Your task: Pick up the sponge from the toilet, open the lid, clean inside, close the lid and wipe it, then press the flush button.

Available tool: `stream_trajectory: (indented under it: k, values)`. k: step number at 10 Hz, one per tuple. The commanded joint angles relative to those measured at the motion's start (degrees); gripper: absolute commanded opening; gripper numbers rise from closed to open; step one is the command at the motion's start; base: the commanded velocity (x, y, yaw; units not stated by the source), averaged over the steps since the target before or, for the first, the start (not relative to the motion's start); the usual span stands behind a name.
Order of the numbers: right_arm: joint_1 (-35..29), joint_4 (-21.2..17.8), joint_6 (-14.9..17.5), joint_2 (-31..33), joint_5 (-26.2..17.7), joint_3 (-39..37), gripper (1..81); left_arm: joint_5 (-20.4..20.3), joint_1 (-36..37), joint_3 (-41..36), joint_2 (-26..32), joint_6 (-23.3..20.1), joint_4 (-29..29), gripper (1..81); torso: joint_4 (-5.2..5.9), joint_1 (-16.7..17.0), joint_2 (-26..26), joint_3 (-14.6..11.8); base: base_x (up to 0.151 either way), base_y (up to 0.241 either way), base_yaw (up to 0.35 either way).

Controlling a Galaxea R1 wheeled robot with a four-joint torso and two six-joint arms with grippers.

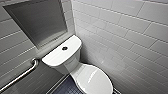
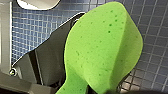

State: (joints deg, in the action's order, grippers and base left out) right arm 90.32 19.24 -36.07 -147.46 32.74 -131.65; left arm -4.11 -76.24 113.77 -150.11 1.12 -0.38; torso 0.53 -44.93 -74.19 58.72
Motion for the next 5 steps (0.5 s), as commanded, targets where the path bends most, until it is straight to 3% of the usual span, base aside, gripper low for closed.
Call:
stream_trajectory:
  k: [1,4,5]
  values:
    - [2.81,2.65,-0.14,1.26,-1.72,-0.53,1.0,4.54,-0.01,-1.62,0.86,-0.51,-0.15,81.1,0.0,0.0,0.0,0.0,0.0,0.0,0.0]
    - [3.24,3.08,0.12,-0.57,-2.59,-1.75,1.0,4.54,0.16,-1.62,0.95,-0.5,0.11,81.1,0.0,0.02,0.0,0.0,0.0,0.0,0.0]
    - [3.34,4.39,0.04,-2.59,-3.12,-4.03,1.0,4.46,0.16,-1.62,0.86,-0.51,0.2,81.1,0.0,0.02,0.0,-0.02,-0.063,0.0,0.0]
